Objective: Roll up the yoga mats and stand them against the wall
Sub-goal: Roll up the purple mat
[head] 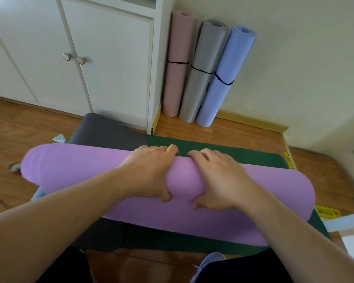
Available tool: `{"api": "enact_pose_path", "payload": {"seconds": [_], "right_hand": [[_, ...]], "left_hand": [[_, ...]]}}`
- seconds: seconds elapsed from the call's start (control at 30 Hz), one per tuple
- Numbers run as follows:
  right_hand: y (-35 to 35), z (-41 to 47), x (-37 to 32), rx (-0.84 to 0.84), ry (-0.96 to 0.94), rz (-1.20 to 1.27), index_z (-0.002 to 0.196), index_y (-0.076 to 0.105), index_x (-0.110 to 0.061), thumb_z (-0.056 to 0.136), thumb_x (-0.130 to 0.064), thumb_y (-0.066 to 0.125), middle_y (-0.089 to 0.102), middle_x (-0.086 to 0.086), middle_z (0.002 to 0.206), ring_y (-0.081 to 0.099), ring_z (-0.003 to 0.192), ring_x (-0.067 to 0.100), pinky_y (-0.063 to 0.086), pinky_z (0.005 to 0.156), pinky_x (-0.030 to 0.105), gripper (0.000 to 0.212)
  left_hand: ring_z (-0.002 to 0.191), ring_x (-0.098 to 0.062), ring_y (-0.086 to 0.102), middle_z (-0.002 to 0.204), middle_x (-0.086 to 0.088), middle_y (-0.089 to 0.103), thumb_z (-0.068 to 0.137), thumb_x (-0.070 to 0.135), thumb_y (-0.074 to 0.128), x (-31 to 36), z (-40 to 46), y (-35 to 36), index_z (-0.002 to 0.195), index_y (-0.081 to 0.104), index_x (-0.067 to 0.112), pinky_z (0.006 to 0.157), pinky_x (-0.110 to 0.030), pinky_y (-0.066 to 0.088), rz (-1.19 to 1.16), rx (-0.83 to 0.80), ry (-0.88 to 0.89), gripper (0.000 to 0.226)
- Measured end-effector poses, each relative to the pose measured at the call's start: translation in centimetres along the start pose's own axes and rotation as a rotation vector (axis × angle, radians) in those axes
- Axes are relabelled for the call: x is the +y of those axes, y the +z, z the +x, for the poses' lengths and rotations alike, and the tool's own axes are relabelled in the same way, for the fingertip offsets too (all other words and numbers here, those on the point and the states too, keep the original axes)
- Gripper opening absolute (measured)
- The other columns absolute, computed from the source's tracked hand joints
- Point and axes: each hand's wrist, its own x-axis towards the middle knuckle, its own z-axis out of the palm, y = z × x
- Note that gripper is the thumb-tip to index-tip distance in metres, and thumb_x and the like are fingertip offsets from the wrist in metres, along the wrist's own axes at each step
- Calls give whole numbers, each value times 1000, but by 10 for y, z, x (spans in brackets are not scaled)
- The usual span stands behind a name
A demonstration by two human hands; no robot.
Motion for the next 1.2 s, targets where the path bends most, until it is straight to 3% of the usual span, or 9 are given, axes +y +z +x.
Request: {"api": "enact_pose_path", "payload": {"seconds": [0.1,0.27,0.37,0.5,0.67,0.8,0.97,1.1,1.2], "right_hand": [[1,4,-3,2,-9,-16,139,39,-33,54,-73,87,55,-7,125,57,114,21,50,95,41,105],[-4,5,3,-10,44,78,135,44,-37,55,-74,85,62,-14,123,61,110,18,54,88,41,97],[-5,5,6,-47,93,125,133,48,-40,51,-77,84,65,-17,119,62,108,17,55,85,41,97],[-7,3,5,-77,86,167,135,45,-41,55,-74,83,63,-17,123,62,110,16,56,86,42,94],[-4,-1,3,-66,32,72,150,31,-34,53,-73,90,48,-8,137,53,122,19,51,97,41,120],[1,4,-2,-30,12,61,132,41,-37,54,-67,86,54,-11,116,60,106,19,57,83,42,95],[-6,5,7,-43,64,147,139,42,-41,55,-69,87,63,-16,127,61,112,18,55,89,43,99],[-6,3,5,-117,68,208,138,40,-41,57,-68,88,63,-16,126,61,108,16,56,88,43,98],[-7,1,4,-100,47,200,148,33,-34,63,-65,89,53,-11,143,57,123,18,53,97,42,107]], "left_hand": [[90,-15,60,107,12,61,54,68,80,-1,-3,0,123,43,31,75,-34,46,-38,-45,-10,87],[122,-21,47,136,4,44,55,74,79,1,-6,9,151,32,24,109,-40,44,95,-9,43,117],[129,-24,44,143,0,40,53,76,85,4,-4,11,156,23,19,114,-42,41,191,-6,52,133],[116,-21,54,130,4,53,59,66,87,5,2,11,142,38,23,103,-38,46,192,72,79,106],[104,-16,59,115,12,61,59,66,82,0,1,3,129,47,31,95,-37,48,45,48,41,85],[107,-16,58,119,13,61,60,70,78,-4,-2,1,132,48,31,96,-36,47,29,3,27,87],[127,-22,45,141,3,40,57,74,82,6,-6,8,154,26,25,113,-41,41,132,18,56,123],[116,-20,55,130,5,52,59,67,87,10,0,11,141,39,24,102,-39,47,158,36,64,105],[105,-18,61,119,8,60,59,63,86,6,3,8,130,44,26,94,-37,49,64,44,39,91]]}}
